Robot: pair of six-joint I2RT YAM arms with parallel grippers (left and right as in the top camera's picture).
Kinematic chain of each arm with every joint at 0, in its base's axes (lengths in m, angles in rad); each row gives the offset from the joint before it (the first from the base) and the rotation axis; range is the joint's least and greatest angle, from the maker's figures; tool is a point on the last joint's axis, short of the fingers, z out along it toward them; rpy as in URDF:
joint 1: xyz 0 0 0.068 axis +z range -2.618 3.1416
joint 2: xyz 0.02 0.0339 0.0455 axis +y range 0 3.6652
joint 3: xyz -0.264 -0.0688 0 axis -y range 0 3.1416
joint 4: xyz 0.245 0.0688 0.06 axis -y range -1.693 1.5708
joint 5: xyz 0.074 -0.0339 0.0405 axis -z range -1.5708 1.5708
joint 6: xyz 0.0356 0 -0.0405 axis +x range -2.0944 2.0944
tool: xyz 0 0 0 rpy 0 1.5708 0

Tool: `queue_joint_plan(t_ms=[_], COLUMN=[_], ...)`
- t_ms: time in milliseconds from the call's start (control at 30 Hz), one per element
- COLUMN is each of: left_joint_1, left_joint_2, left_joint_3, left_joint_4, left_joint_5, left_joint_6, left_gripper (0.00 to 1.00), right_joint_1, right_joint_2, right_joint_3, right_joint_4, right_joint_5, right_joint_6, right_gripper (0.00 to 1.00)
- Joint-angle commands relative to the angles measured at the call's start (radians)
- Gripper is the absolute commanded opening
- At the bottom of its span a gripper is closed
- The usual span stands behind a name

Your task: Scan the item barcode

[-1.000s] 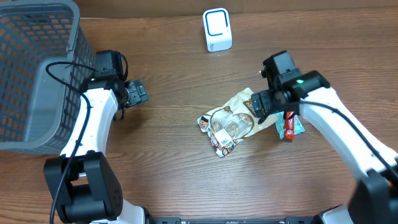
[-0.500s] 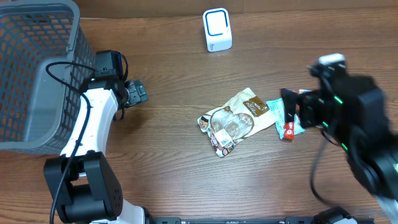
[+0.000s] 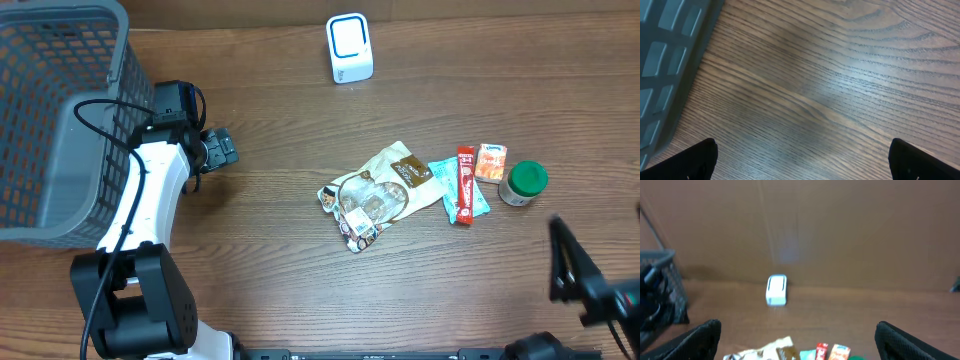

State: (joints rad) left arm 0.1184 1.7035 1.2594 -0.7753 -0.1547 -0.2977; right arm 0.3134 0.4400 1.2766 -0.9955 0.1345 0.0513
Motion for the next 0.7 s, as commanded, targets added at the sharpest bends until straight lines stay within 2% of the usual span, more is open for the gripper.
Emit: queue_joint_plan(t_ms=[0,233,367,500,667], left_joint_1=[0.000,0.000,0.000,0.000,0.000], left_joint_2=[-0.024,-0.024,-0.024,-0.024,-0.024], left_joint_3=[0.017,0.017,0.017,0.017,0.017], left_joint_4=[0.002,0.002,0.002,0.002,0.002], left_joint_5=[-0.010,-0.010,-0.010,-0.010,-0.010], left_joint_6=[-0.017,-0.017,-0.017,-0.017,-0.017], left_gripper=[1.00,1.00,1.00,1.00,1.00], right_joint_1=[-0.060,-0.196,-0.230,-0.232,-0.232], right_joint_2=[-0.089,-0.278,-0.357,-0.423,-0.436], right_joint_3=[-0.094,-0.358,-0.516,-0.686,-0.893], right_joint_4=[0.014,0.121,0.263,0.529,0.985], right_joint_5=[-0.002,-0.089,-0.161,-0.195,-0.227], right_joint_6=[-0.005,-0.006,-0.005,0.006,0.006], right_gripper=[1.00,1.00,1.00,1.00,1.00])
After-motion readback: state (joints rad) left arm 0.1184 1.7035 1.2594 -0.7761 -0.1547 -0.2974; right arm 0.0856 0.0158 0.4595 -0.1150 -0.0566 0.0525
